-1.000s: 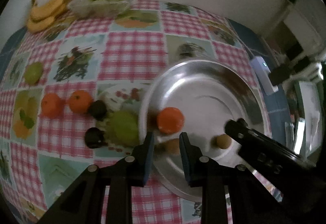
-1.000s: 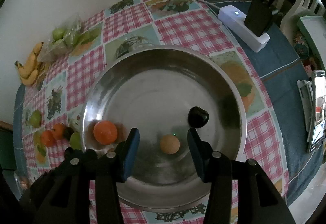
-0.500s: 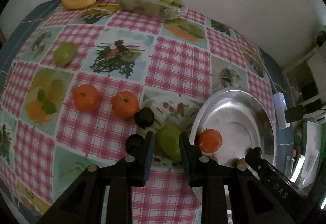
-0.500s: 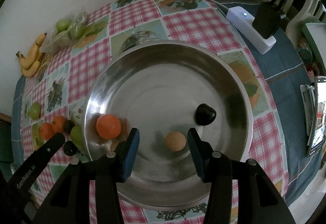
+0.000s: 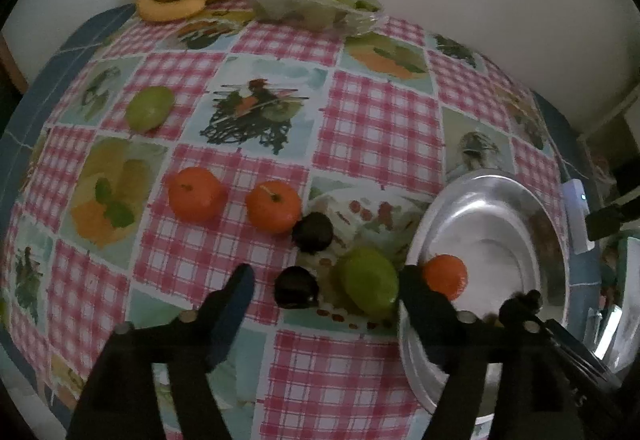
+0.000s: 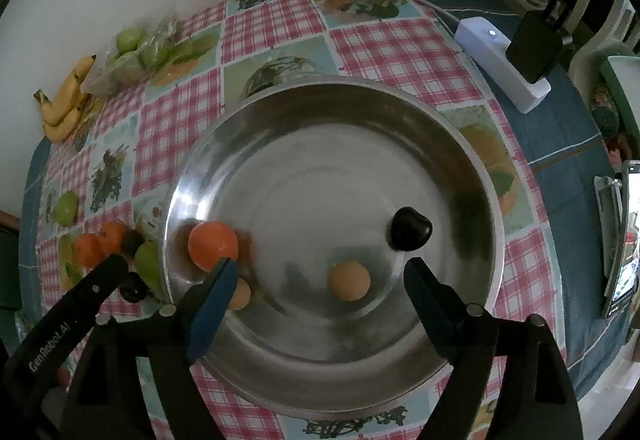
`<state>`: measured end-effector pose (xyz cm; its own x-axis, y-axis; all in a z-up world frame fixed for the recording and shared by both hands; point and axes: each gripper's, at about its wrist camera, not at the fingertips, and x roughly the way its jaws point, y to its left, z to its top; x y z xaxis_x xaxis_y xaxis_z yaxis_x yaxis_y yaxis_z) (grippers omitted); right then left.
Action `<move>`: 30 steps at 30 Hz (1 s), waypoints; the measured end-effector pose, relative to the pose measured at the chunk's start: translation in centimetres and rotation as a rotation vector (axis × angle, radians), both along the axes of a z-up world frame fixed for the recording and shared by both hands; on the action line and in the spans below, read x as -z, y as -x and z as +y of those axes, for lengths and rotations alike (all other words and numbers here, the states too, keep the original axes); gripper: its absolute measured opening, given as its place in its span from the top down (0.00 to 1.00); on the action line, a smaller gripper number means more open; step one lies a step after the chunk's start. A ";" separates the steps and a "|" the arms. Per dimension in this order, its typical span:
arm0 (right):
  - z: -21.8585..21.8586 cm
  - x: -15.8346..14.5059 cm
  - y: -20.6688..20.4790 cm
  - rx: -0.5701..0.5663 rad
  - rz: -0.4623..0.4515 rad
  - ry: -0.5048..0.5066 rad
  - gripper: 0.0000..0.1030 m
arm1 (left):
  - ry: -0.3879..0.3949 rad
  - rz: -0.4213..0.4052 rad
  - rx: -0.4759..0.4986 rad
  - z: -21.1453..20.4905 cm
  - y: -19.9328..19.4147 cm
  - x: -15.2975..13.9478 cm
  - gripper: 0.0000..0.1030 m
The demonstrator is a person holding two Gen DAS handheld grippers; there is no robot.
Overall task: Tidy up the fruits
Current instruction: 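Lift both tools out of the steel bowl and back over the loose fruit, then move the left tool toward a tangerine while the right tool approaches the green mango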
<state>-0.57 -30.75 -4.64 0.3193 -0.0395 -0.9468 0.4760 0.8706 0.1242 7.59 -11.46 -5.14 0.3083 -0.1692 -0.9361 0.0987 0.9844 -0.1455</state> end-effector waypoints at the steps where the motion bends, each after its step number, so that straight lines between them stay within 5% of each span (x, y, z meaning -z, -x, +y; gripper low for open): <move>1: 0.0 0.0 0.0 -0.003 0.000 0.001 0.14 | -0.005 -0.002 -0.007 0.1 0.0 0.0 0.12; 3: 0.1 0.1 0.0 -0.008 0.000 0.007 0.04 | -0.030 -0.020 -0.028 0.5 -0.1 0.0 0.00; 13: 1.0 -0.6 -0.3 -0.045 -0.061 0.011 0.04 | -0.062 -0.043 -0.038 0.9 -0.2 0.1 0.00; 30: 4.8 -1.5 -1.8 -0.121 -0.161 -0.021 0.04 | 0.001 -0.076 -0.145 4.9 -1.6 -1.4 0.00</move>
